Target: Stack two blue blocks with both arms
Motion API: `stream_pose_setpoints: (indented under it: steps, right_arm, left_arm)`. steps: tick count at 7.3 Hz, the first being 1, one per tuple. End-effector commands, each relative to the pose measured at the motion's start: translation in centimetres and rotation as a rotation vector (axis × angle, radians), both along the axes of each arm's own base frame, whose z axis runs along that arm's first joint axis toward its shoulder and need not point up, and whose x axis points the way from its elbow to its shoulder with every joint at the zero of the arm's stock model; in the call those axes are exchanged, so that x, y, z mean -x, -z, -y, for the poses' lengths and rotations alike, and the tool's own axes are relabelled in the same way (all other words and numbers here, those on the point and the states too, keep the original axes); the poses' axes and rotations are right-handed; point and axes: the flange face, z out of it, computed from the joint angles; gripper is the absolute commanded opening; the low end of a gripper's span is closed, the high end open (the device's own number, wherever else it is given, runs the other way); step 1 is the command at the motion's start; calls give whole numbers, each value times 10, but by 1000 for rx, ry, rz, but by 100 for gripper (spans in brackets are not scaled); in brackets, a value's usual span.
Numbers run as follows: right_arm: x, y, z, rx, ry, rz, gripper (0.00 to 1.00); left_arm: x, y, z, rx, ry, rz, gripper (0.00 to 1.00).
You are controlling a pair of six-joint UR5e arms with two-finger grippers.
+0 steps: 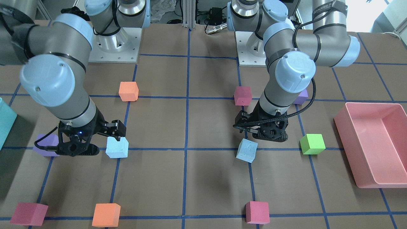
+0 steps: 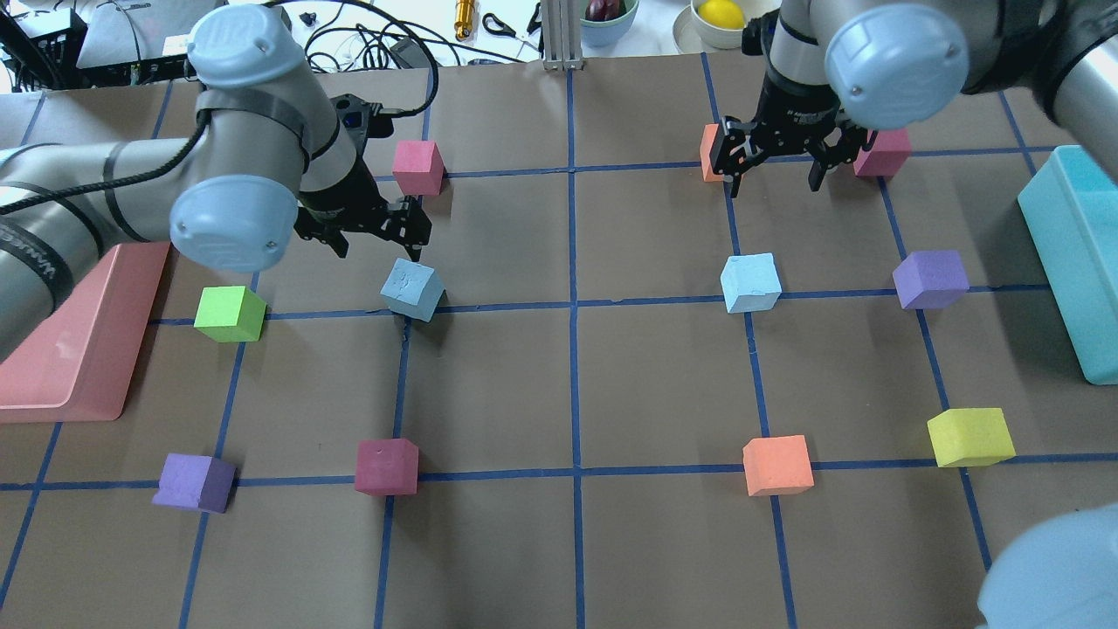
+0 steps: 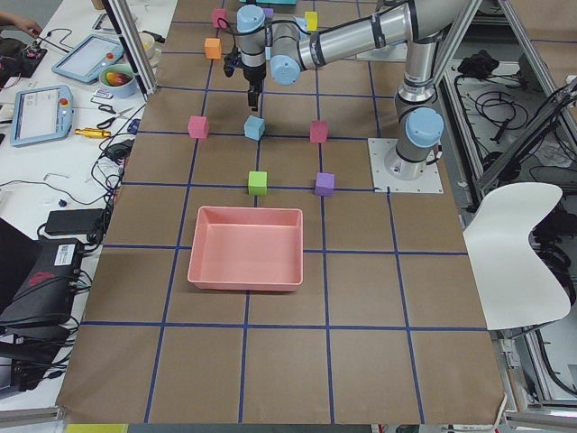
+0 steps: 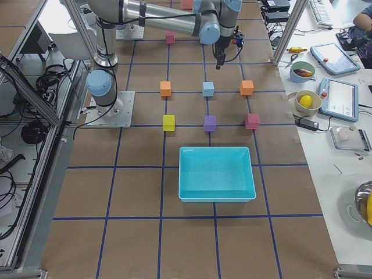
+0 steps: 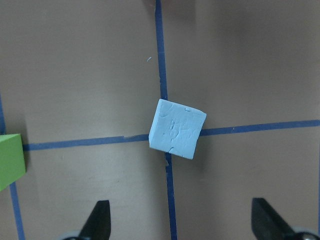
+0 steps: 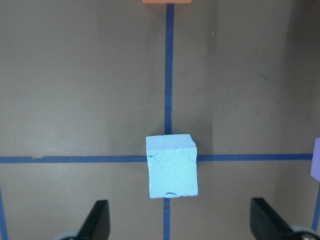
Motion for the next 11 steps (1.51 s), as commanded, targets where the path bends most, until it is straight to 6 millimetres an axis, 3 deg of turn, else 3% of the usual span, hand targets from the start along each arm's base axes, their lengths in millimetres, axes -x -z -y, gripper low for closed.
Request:
stream_pose_setpoints:
  steps: [1, 2, 3, 4, 5, 6, 7, 8, 9, 10, 11]
  right_arm:
    - [6, 82, -9, 21, -5, 4, 100]
    - [6, 100, -16, 27, -16, 3, 96]
    - [6, 110, -21, 40, -23, 3, 90]
    - [6, 123, -25, 38, -20, 8, 75]
    - [2, 128, -27, 30, -18, 47, 46]
    - [2, 129, -27, 21, -18, 49, 30]
    - [1, 121, -23, 46, -8, 52, 27]
    - [-10, 94, -4, 110, 22, 131, 28]
    - [-23, 58, 27, 144, 51, 201, 28]
    - [-44, 46, 60, 138, 33, 204, 28]
    - [-89, 44, 88, 158, 26, 212, 28]
  left_arm:
    - [15, 50, 7, -12, 39, 6, 100]
    - [15, 73, 1, -51, 59, 13, 100]
    - [15, 76, 10, 17, 66, 11, 100]
    - [15, 84, 12, 19, 68, 11, 100]
    - [15, 95, 11, -2, 68, 11, 100]
    - [14, 99, 10, -8, 88, 19, 97]
    - [10, 99, 10, -6, 97, 62, 97]
    - [10, 100, 10, -9, 99, 62, 97]
    - [10, 97, 13, 0, 100, 62, 97]
    - [10, 95, 14, 5, 101, 62, 98]
    - [11, 89, 18, 20, 98, 62, 99]
